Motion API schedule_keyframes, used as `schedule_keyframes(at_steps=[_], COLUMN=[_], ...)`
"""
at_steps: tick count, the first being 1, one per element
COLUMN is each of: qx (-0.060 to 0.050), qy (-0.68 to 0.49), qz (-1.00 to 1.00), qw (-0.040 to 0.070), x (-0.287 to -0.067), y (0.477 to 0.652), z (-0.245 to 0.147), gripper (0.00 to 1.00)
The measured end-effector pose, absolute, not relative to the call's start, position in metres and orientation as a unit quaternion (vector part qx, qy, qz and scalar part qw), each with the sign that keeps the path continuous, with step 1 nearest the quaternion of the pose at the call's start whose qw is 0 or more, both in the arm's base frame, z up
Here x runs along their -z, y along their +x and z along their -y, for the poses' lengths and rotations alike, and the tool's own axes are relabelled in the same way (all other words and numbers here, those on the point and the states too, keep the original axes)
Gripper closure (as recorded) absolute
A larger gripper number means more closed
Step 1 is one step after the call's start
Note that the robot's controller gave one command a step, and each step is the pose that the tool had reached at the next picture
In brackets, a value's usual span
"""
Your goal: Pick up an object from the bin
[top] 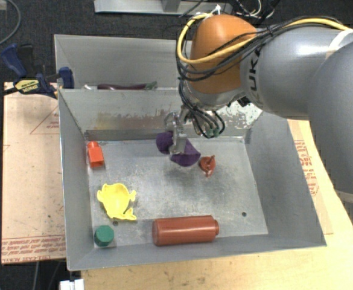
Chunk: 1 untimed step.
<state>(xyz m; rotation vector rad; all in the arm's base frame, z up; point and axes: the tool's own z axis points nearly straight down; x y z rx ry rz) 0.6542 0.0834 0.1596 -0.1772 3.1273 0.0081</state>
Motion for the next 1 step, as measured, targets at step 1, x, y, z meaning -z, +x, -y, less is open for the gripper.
schedule_keyframes(at_steps=[1], qx=[-0.003], qy=[-0.065], qz=[-0.998], qw=[0.007], x=[-0.268], y=[0.6478], z=[-0.0771], gripper=[1.0])
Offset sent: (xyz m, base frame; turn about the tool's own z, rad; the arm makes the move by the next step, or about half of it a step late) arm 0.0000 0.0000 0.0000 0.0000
